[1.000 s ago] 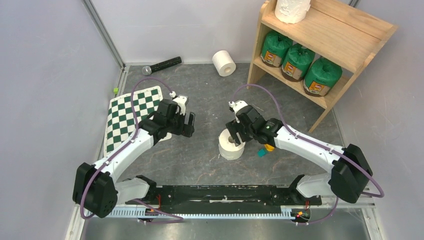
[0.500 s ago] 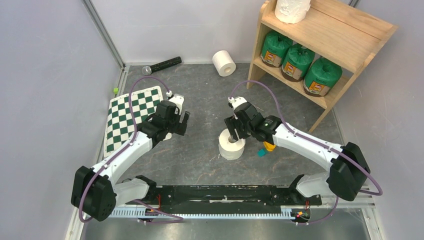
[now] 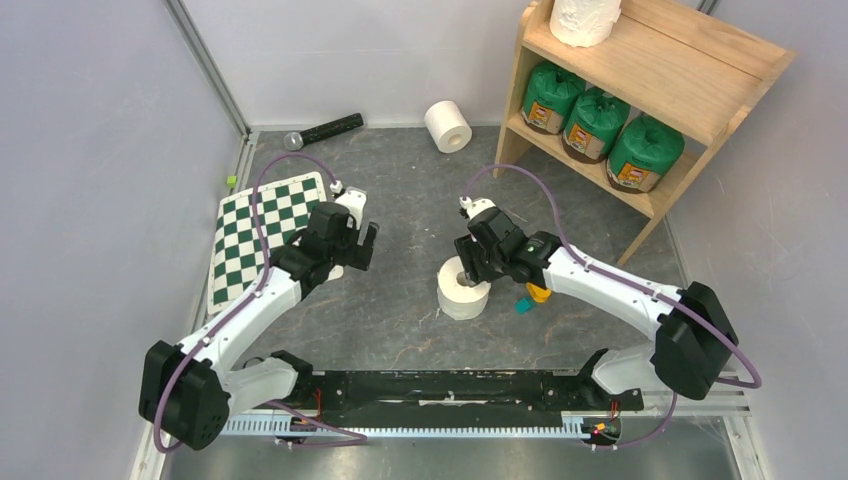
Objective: Place and organize the paper towels onto the shelf
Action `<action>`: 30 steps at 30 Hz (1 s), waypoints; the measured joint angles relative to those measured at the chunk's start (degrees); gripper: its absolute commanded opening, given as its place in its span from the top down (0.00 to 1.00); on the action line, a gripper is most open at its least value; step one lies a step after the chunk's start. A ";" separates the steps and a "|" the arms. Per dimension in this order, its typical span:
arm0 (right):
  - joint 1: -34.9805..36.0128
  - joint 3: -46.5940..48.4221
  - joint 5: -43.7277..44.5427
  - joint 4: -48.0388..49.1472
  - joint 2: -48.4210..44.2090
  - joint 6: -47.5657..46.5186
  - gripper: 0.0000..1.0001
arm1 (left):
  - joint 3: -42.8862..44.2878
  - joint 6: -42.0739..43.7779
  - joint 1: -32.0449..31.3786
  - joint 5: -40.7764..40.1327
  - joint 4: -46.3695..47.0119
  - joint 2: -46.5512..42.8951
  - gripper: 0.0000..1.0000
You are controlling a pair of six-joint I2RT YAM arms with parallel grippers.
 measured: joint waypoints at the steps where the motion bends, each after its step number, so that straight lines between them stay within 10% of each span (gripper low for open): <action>1: 0.00 -0.24 -0.24 0.04 0.09 0.22 0.45 | 0.00 -0.04 0.00 0.44 0.00 -0.33 0.01; 11: -0.02 -0.63 -0.07 -0.61 0.57 3.41 0.92 | 0.00 -1.60 -2.56 0.55 -0.02 -7.63 0.01; 30: -0.02 36.85 17.97 -20.17 -7.98 4.55 1.00 | 0.00 -1.57 -13.20 -4.00 -0.07 -13.86 0.01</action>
